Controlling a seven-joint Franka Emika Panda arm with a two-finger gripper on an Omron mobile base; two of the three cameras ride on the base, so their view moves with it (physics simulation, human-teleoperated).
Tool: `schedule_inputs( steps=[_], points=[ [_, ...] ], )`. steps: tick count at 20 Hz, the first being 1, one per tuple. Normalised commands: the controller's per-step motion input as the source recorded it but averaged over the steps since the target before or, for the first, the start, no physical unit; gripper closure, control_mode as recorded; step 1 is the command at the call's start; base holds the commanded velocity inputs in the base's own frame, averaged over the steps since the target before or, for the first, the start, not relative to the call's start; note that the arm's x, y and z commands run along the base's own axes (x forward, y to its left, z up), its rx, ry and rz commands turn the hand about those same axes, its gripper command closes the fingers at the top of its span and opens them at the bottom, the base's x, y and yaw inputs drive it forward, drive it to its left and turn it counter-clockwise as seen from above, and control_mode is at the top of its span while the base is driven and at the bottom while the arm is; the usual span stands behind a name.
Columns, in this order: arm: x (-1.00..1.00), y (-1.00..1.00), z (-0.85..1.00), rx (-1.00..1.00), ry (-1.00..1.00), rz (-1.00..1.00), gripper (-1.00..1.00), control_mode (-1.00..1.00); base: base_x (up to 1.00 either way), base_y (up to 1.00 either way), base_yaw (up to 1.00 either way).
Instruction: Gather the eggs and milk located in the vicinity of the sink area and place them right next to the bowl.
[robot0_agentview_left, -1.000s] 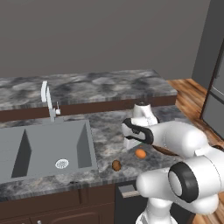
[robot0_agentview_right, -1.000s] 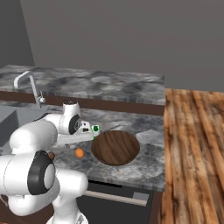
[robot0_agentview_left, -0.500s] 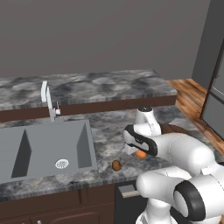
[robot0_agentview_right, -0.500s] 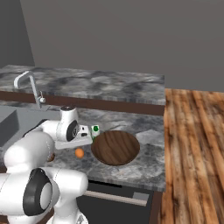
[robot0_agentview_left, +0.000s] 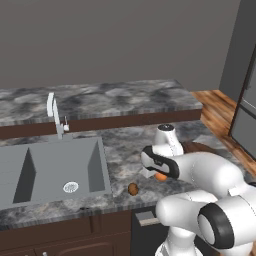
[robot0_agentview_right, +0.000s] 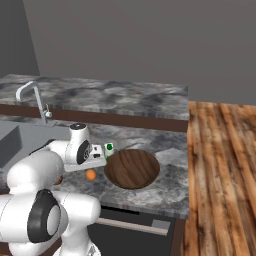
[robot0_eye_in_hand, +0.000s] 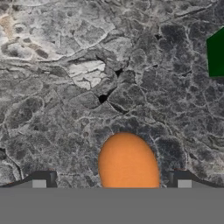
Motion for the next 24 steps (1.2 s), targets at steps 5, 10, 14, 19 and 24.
schedule_inputs(
  steps=[5,10,14,19,24],
  points=[
    [0.00,0.00,-0.19,0.00,0.01,0.00,-1.00,-1.00,0.00,0.00,0.00],
    [0.00,0.00,-0.25,0.00,0.00,0.00,-1.00,-1.00,0.00,0.00,0.00],
    [0.00,0.00,0.00,0.00,0.00,0.00,-1.00,-1.00,0.00,0.00,0.00],
    [0.00,0.00,0.00,0.00,0.00,0.00,-1.00,-1.00,0.00,0.00,0.00],
    [0.00,0.00,0.00,0.00,0.00,0.00,1.00,-1.00,0.00,0.00,0.00]
  ],
)
